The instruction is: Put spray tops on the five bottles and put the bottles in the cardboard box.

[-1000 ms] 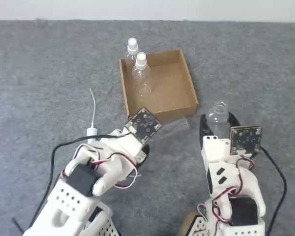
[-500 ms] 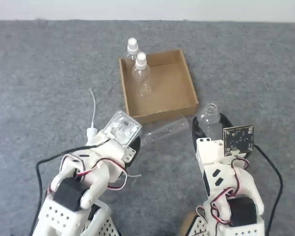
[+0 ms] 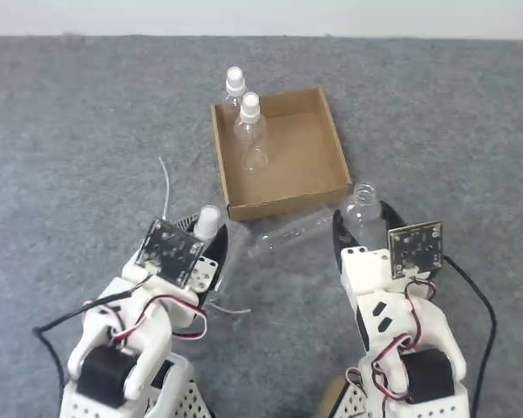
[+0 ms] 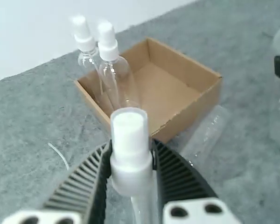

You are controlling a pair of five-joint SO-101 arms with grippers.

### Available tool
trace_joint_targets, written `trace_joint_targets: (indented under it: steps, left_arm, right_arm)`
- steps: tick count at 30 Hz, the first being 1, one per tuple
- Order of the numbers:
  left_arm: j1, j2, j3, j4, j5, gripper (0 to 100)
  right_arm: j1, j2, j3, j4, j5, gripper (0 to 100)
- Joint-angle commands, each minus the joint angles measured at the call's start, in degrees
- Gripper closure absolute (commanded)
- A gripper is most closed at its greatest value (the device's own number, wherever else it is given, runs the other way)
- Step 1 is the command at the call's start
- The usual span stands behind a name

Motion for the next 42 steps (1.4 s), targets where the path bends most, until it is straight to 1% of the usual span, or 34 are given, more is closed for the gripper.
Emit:
trace_joint_targets:
  steps: [1,6,9,12,19,22,25,32,39,42]
  left_arm:
    - [-1.23,-3.78,-0.75,-1.58,2.64,99]
    - [-2.64,-8.18,-1.27,-2.81,4.04,99]
    - [-5.54,-8.18,-2.68,-2.81,5.54,99]
    - [-7.21,-8.09,-5.05,-4.57,7.21,99]
    - [-7.21,-7.91,-9.36,-9.58,12.04,99]
    - [-7.03,-7.82,-10.68,-12.84,13.54,99]
    - [-7.03,-7.82,-11.21,-17.41,13.45,99]
    - [-6.86,-7.82,-11.21,-26.11,13.54,99]
    - [0.70,-7.82,-11.21,-27.08,13.45,99]
    - [2.64,-7.82,-11.21,-27.96,13.45,99]
  right_arm:
    - [-2.24,-1.19,-1.14,1.10,0.97,98.6]
    - [-4.00,-1.19,0.09,0.57,1.14,98.6]
    - [-6.11,-1.19,1.14,0.57,4.31,98.6]
    - [-7.96,-1.19,1.76,0.57,5.36,98.6]
    - [-8.31,-1.19,1.76,0.48,4.92,98.5]
    - [-10.51,-1.19,1.76,0.48,4.92,98.5]
    - [-13.05,-1.19,1.93,0.48,4.92,98.5]
    - [-13.67,-1.19,1.93,0.48,5.27,98.5]
    - [-13.76,-1.19,1.93,0.31,5.01,95.7]
    - [-13.85,-1.19,3.69,-2.42,5.27,95.7]
